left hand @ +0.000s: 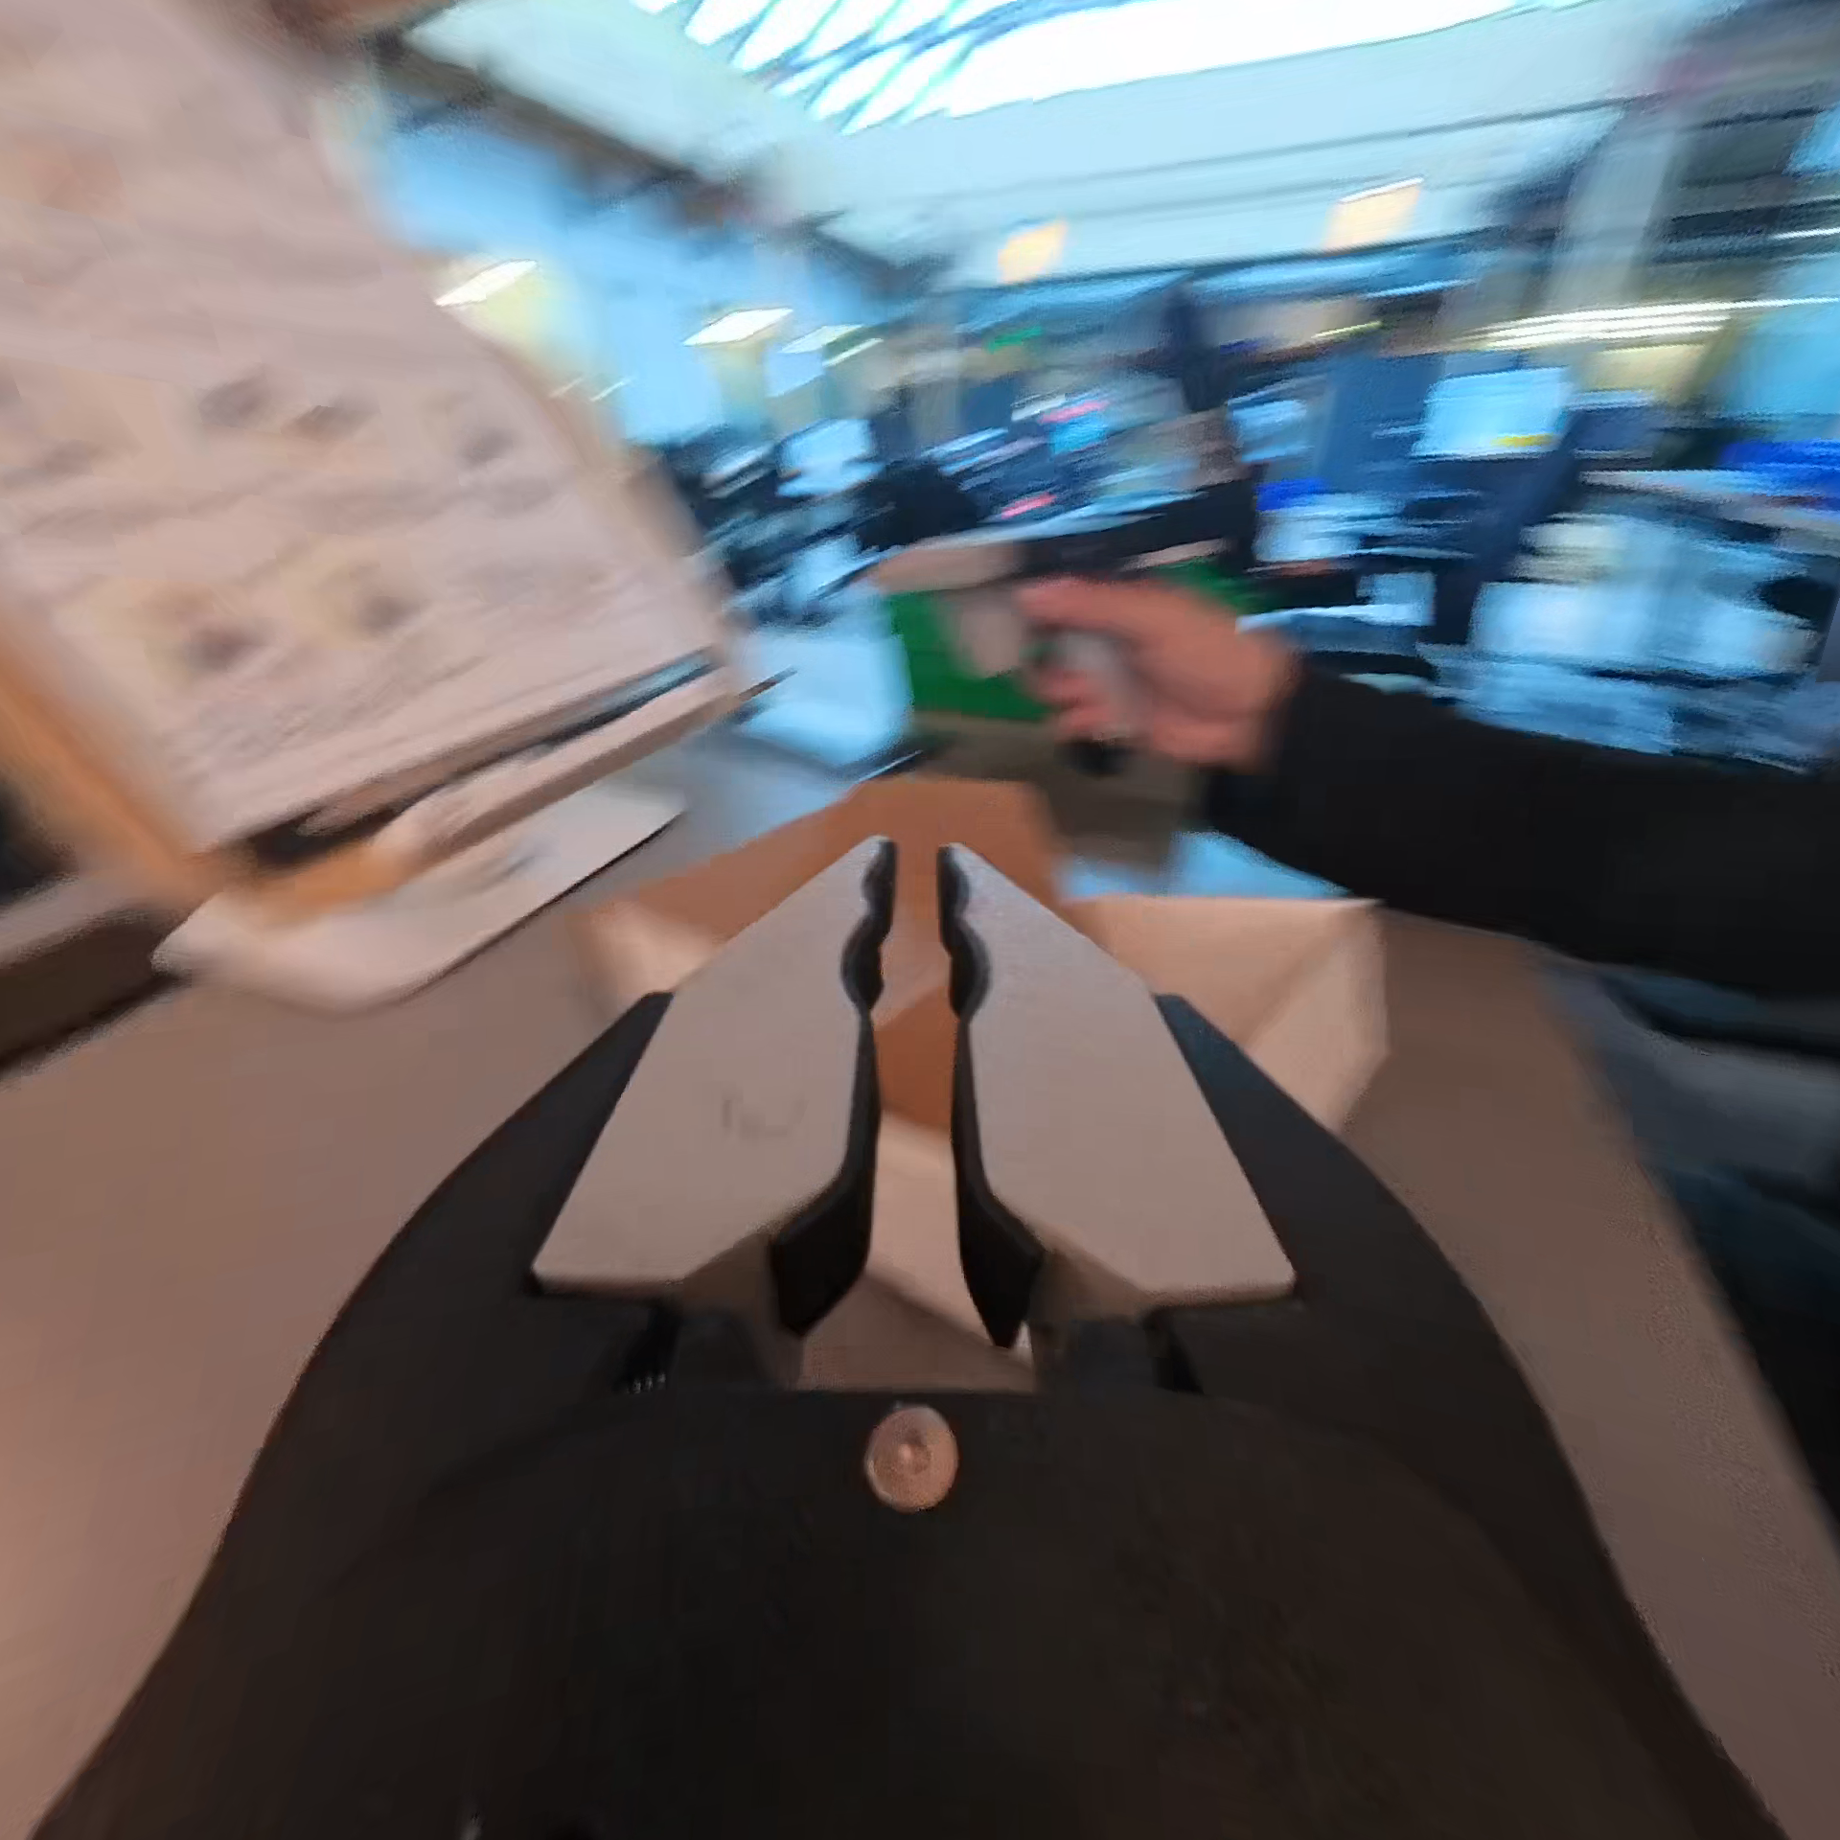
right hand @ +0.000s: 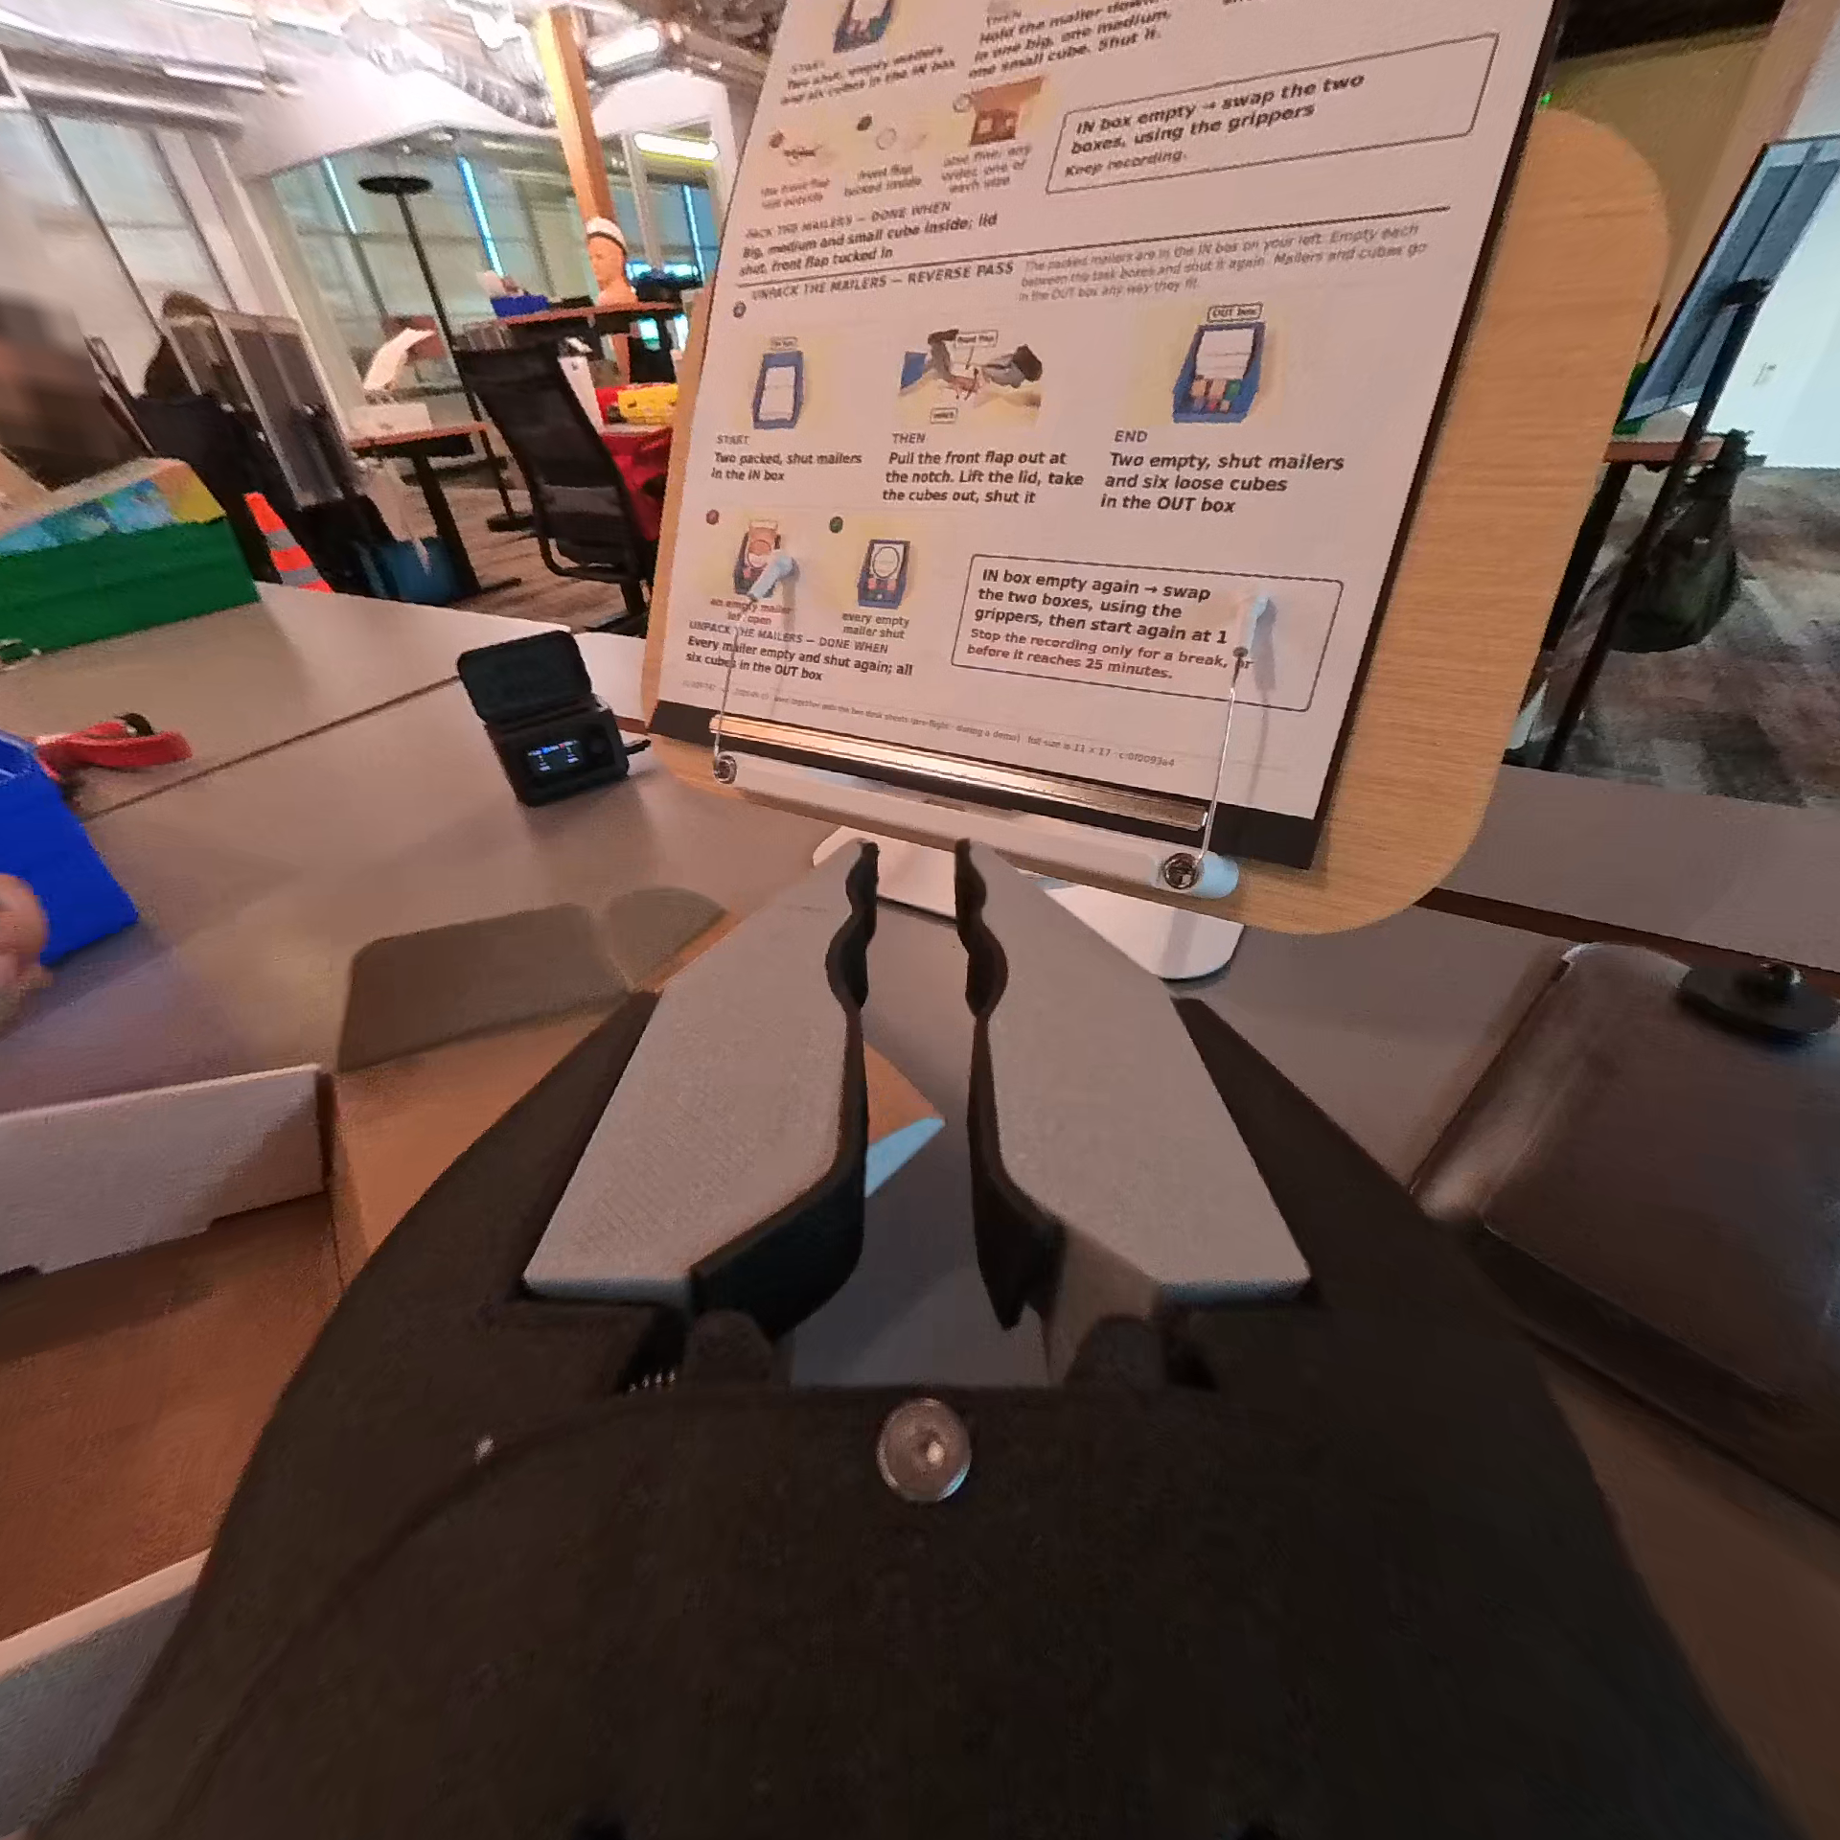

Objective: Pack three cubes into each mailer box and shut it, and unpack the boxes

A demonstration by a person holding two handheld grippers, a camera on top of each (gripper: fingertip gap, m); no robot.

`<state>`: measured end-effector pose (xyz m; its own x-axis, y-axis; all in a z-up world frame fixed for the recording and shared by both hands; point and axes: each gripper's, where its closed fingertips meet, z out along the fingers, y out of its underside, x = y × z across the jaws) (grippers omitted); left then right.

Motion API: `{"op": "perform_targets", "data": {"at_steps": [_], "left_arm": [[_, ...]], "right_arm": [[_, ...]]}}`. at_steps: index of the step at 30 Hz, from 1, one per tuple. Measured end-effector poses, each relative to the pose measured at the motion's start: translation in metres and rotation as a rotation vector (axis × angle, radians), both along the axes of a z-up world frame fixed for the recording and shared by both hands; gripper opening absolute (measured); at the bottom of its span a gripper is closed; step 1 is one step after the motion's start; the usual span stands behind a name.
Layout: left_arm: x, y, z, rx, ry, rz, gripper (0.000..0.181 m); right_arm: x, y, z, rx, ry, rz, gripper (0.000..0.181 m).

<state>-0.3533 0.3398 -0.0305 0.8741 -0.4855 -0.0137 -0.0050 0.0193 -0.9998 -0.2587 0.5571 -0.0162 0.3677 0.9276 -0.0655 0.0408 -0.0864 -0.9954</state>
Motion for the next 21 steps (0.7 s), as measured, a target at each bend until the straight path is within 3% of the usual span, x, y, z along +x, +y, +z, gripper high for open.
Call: {"op": "perform_targets", "data": {"at_steps": [2,7,14,17,21], "left_arm": [[-0.031,0.014,-0.015,-0.100,-0.057,0.138,0.003],[-0.043,0.019,-0.029,-0.182,-0.152,0.147,0.000],[-0.031,0.019,-0.033,-0.188,-0.100,0.107,0.000],[-0.015,0.015,-0.025,-0.144,-0.082,0.030,0.001],[-0.008,0.013,-0.014,-0.060,-0.051,0.038,0.009]], "right_arm": [[-0.002,-0.001,-0.003,-0.003,-0.008,0.003,0.012],[-0.008,-0.003,-0.012,0.013,-0.053,0.011,0.012],[-0.016,-0.026,-0.006,0.035,-0.029,0.125,0.009],[-0.021,-0.038,-0.006,0.038,-0.031,0.180,0.009],[-0.024,-0.039,-0.013,0.075,-0.076,0.167,0.009]]}}
